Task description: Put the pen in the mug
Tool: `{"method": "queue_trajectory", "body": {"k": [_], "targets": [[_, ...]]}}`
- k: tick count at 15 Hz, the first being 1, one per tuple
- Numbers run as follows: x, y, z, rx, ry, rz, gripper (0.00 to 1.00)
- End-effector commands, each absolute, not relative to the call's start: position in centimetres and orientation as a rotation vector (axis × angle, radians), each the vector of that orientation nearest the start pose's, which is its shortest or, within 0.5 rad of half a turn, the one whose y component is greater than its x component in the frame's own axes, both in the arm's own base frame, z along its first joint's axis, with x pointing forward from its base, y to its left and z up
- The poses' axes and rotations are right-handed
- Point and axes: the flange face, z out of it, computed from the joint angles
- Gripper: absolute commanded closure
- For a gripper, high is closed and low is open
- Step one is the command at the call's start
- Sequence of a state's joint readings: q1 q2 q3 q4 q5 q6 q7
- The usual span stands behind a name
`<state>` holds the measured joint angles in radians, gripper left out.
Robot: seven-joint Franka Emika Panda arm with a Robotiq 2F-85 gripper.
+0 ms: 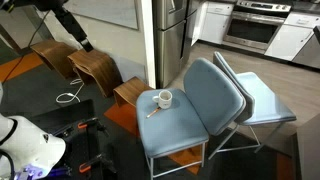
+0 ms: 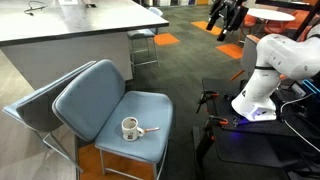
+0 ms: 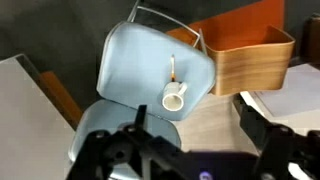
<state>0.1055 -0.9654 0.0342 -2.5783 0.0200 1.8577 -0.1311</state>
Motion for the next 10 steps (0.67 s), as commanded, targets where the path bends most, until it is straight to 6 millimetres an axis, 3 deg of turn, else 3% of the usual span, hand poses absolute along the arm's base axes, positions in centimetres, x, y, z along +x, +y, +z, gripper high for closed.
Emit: {"method": "queue_trajectory", "body": {"k": [1, 8, 10], "targets": [[28.3, 4.4, 56.5, -3.102, -0.399, -0.383, 0.00], [28.3, 4.4, 56.5, -3.102, -0.399, -0.383, 0.00], [30.1, 4.6, 55.5, -3.103, -0.446, -0.354, 0.00]]}}
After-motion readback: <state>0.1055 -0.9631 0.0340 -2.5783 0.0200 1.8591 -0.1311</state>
